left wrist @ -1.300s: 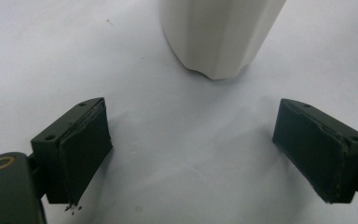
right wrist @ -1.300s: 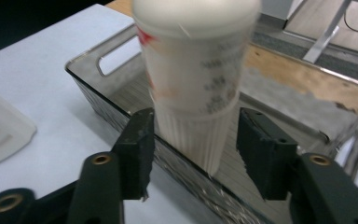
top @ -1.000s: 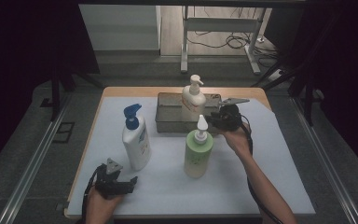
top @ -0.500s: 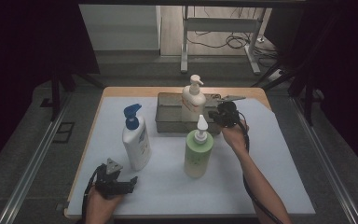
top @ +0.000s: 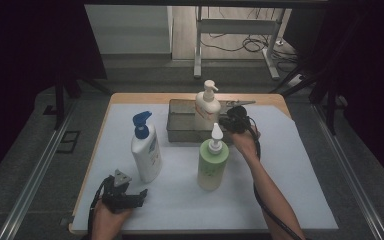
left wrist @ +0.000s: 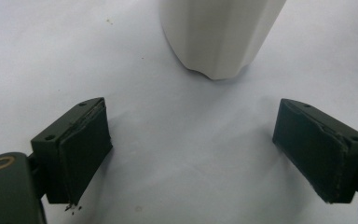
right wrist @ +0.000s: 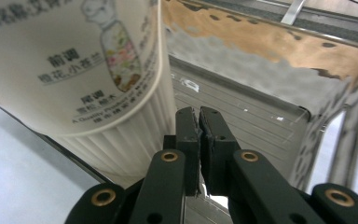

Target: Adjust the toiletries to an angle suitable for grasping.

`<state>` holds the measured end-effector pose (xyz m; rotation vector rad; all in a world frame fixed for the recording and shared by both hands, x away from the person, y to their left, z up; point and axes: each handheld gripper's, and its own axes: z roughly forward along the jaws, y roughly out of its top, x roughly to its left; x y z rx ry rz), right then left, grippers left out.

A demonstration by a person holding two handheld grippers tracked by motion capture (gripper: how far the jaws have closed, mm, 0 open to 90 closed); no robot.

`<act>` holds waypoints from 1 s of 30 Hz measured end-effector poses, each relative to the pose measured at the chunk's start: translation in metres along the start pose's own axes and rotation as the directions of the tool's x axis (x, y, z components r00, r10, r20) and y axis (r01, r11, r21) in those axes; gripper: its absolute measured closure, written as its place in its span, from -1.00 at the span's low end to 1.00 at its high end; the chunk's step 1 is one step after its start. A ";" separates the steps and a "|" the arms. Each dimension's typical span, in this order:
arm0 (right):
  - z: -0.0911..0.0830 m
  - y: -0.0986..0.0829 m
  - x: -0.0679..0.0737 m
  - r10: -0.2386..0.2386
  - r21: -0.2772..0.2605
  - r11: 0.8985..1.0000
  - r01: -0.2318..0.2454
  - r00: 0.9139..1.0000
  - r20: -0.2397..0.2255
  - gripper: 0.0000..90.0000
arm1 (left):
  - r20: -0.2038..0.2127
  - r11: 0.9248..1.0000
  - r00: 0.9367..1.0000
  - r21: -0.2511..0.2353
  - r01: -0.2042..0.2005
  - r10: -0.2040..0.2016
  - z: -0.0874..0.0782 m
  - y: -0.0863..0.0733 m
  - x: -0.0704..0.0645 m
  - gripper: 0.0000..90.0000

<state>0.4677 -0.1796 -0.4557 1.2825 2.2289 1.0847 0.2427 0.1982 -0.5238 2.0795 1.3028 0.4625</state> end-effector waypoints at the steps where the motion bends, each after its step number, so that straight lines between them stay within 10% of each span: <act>1: 0.001 0.000 0.001 -0.002 0.003 1.000 0.002 1.000 -0.004 0.93 | 0.000 1.000 1.000 0.000 0.000 0.000 0.000 0.000 0.000 -0.76; 30: 0.020 0.008 0.023 -0.028 0.021 0.999 0.029 0.997 -0.075 0.97 | 0.000 1.000 1.000 0.001 -0.001 0.001 0.000 0.000 0.000 -0.77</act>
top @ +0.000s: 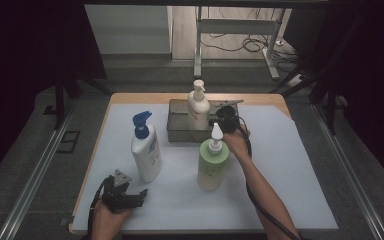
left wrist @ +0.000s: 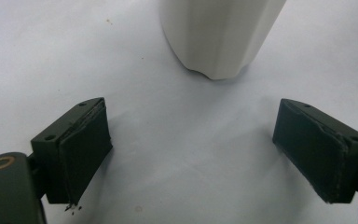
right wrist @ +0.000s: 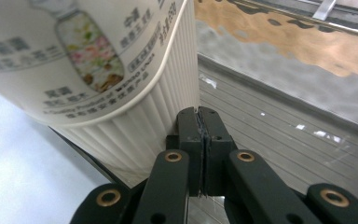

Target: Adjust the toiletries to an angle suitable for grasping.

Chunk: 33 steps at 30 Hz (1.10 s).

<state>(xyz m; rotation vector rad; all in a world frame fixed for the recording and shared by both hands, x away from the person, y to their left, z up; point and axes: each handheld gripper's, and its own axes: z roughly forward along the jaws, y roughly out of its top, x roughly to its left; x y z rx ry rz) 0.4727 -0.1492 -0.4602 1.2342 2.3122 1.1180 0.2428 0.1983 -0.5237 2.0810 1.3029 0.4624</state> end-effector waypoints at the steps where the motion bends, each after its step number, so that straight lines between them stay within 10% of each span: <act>1: 0.000 0.000 0.000 0.000 0.000 1.000 0.000 1.000 0.000 0.97 | 0.000 1.000 1.000 0.000 0.000 0.000 0.000 0.000 0.000 -0.77; 33: 0.026 0.018 0.010 -0.012 0.042 0.999 0.014 0.999 -0.048 0.97 | 0.002 1.000 1.000 -0.001 0.001 -0.001 0.000 0.000 0.000 -0.76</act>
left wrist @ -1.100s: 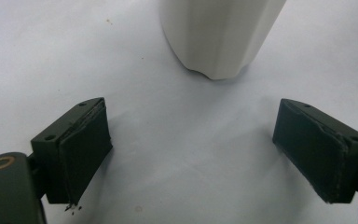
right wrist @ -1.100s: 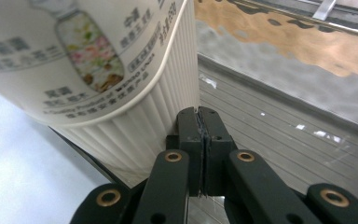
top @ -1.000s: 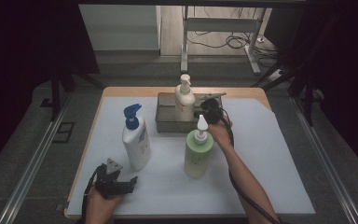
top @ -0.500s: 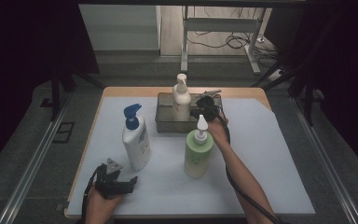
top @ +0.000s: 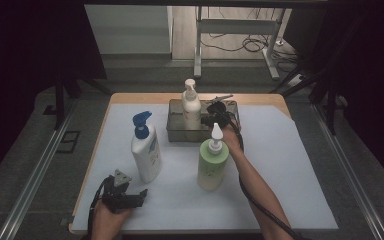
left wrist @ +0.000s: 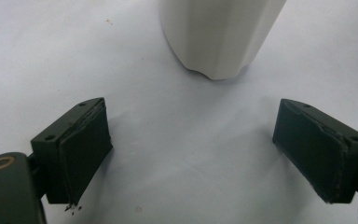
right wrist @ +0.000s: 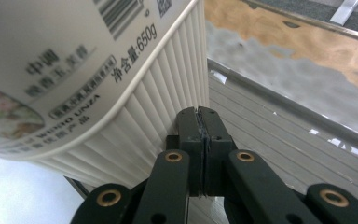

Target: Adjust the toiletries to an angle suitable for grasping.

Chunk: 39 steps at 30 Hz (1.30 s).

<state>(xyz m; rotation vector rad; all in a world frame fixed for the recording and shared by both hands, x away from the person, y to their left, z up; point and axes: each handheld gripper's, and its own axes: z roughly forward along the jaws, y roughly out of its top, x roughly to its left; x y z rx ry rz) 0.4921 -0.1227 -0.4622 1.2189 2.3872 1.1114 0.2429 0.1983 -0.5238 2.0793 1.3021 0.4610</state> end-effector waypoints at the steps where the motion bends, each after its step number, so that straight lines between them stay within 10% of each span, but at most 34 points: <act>1: 0.001 0.000 0.000 -0.001 0.003 1.000 0.001 1.000 0.000 0.97 | 0.000 1.000 1.000 0.000 0.000 0.000 0.000 0.000 0.000 -0.76; 39: 0.023 0.010 0.025 -0.048 0.019 0.999 0.050 0.994 -0.099 0.97 | 0.001 1.000 1.000 0.000 0.000 0.000 0.000 0.000 0.000 -0.77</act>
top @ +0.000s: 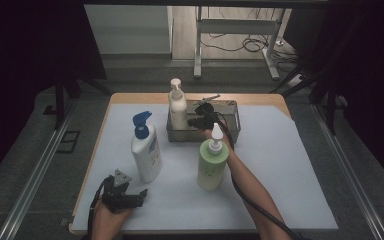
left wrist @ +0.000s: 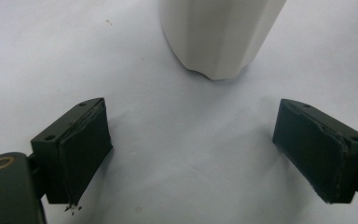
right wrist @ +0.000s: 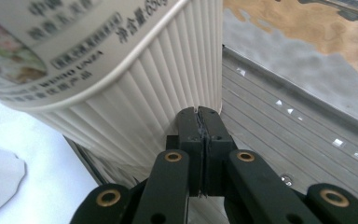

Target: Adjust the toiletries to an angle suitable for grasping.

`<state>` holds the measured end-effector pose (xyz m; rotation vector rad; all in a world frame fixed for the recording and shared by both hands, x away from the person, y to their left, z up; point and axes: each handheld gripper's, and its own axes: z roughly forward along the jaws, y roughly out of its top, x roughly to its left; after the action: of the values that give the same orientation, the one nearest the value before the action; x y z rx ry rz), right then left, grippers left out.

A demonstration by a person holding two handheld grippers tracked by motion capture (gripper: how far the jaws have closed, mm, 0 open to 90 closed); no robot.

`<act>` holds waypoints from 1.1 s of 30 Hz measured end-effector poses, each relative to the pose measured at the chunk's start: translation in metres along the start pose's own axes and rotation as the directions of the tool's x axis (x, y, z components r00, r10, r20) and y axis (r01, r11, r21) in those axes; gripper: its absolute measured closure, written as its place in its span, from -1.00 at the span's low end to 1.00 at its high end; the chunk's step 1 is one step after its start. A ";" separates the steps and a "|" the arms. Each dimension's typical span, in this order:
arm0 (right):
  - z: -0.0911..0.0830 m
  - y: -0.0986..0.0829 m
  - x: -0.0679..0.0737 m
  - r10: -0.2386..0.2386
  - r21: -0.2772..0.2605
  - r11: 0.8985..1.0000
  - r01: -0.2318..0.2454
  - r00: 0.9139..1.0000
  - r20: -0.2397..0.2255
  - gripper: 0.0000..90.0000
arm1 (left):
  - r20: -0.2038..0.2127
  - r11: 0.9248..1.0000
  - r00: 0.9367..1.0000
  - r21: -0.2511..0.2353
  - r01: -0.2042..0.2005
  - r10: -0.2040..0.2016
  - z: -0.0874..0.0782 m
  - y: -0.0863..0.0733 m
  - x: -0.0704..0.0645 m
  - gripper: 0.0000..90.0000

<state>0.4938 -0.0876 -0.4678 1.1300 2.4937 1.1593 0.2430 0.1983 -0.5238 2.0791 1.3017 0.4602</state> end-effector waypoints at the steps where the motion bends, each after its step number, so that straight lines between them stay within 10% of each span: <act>1: 0.000 0.000 0.001 -0.001 0.000 1.000 0.001 1.000 -0.001 0.97 | 0.000 1.000 1.000 0.000 0.000 0.000 0.000 0.000 0.000 -0.77; 33: -0.002 0.001 0.007 -0.057 -0.017 0.998 0.055 0.995 -0.086 0.95 | 0.000 1.000 1.000 0.000 -0.001 0.001 0.000 0.000 0.000 -0.76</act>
<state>0.4892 -0.0834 -0.4647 1.0202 2.5580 1.2344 0.2431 0.1982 -0.5237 2.0801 1.3006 0.4608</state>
